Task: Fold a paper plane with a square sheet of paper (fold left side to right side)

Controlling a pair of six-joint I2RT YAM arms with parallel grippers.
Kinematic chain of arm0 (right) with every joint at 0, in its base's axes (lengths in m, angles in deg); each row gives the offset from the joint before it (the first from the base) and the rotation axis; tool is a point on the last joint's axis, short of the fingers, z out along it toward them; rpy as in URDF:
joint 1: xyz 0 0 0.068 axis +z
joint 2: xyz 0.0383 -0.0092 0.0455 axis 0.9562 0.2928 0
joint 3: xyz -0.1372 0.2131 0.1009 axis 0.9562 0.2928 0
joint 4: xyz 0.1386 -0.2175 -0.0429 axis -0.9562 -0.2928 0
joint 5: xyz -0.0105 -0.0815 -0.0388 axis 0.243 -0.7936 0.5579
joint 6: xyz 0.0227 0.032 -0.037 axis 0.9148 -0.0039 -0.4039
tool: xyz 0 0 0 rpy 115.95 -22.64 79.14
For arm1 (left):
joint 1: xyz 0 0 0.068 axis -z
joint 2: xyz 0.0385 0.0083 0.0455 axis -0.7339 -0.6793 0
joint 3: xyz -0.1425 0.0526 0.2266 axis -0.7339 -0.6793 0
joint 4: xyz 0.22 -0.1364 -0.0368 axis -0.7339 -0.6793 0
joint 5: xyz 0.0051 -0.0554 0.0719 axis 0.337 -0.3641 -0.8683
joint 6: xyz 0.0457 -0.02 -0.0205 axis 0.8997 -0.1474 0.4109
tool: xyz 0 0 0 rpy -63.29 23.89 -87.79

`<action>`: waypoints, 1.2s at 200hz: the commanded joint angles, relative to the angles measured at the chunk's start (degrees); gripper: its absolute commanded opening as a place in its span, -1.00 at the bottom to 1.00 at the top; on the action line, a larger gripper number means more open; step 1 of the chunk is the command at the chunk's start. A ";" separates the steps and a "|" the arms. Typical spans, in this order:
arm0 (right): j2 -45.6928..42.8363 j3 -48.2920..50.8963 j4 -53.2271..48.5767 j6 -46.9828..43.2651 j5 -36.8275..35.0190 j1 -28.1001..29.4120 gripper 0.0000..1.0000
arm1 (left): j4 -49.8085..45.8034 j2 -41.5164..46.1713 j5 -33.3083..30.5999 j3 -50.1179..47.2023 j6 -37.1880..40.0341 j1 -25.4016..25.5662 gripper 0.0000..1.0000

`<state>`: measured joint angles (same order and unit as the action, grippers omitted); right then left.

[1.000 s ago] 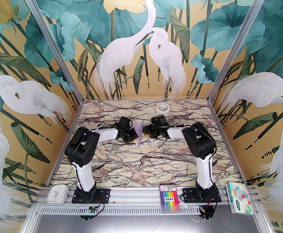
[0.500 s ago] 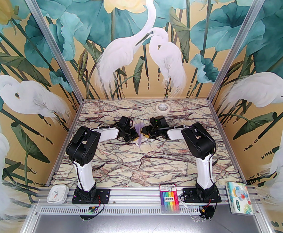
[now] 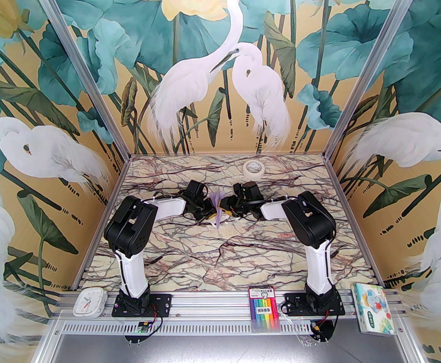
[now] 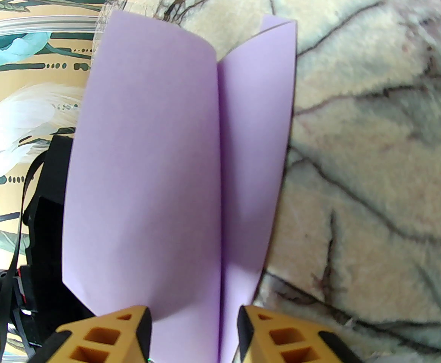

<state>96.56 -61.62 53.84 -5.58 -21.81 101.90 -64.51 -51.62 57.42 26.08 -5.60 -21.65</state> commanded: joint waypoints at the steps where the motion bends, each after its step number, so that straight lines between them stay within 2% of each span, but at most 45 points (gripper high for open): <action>1: -1.34 0.91 2.54 0.36 1.01 0.44 -0.09 | -3.79 -3.10 -1.12 -0.24 0.34 0.45 -0.99; 29: -1.23 1.04 4.53 0.71 1.76 0.43 -0.04 | -3.77 -3.14 -0.96 -0.14 0.33 0.48 -0.99; 75: 0.41 -1.19 0.85 -0.57 2.26 0.50 -0.03 | -3.74 -3.24 -0.81 -0.13 0.42 0.54 -0.99; 133: 2.31 -4.35 -11.33 -3.41 -3.12 0.44 -0.10 | -3.40 -3.11 -0.68 -0.22 0.42 0.63 -0.99; 195: 2.84 -5.57 -14.85 -3.78 -5.49 0.43 -0.14 | -2.94 -1.56 -1.02 -0.89 -0.02 0.54 -0.99; 240: 3.23 -6.30 -17.35 -3.95 -6.83 0.43 -0.19 | -0.89 2.11 -0.97 -2.72 -1.16 -1.02 -0.87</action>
<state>97.23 -67.46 41.53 -8.29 -25.11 102.23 -63.95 -51.60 57.84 25.90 -5.71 -21.78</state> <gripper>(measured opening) 0.406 0.052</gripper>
